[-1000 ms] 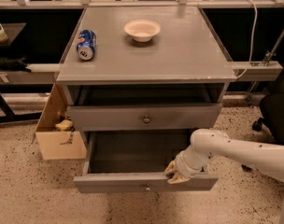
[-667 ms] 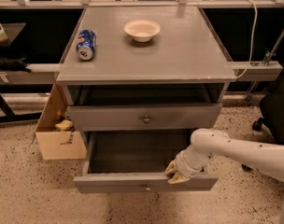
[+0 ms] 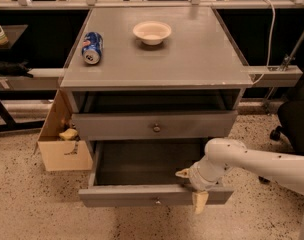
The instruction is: Open middle drawer
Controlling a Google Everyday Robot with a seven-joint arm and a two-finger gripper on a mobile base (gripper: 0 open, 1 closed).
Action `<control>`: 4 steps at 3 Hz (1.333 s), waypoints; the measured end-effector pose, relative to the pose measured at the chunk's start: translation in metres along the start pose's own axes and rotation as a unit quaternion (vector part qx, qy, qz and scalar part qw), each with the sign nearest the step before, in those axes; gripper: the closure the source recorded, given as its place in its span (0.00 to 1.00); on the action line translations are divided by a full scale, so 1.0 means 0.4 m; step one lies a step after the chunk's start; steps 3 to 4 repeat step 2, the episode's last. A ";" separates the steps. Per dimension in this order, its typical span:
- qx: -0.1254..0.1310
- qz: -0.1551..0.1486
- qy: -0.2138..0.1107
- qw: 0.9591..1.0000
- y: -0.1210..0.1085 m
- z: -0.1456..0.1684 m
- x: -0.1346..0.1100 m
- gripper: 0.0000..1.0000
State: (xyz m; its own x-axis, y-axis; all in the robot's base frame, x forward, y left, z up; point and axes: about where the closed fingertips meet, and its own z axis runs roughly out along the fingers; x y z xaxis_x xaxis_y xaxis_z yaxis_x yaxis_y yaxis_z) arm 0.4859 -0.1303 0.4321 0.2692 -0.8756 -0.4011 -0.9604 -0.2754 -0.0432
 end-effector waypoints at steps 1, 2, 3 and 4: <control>0.011 -0.011 -0.007 1.000 0.005 -0.032 0.001 0.00; 0.046 -0.032 -0.021 0.998 0.008 -0.121 0.000 0.00; 0.046 -0.032 -0.021 0.998 0.008 -0.121 0.000 0.00; 0.046 -0.032 -0.021 0.998 0.008 -0.121 0.000 0.00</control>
Offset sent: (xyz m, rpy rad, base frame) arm 0.0026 -0.0454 0.0914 0.1332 -0.1969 0.0352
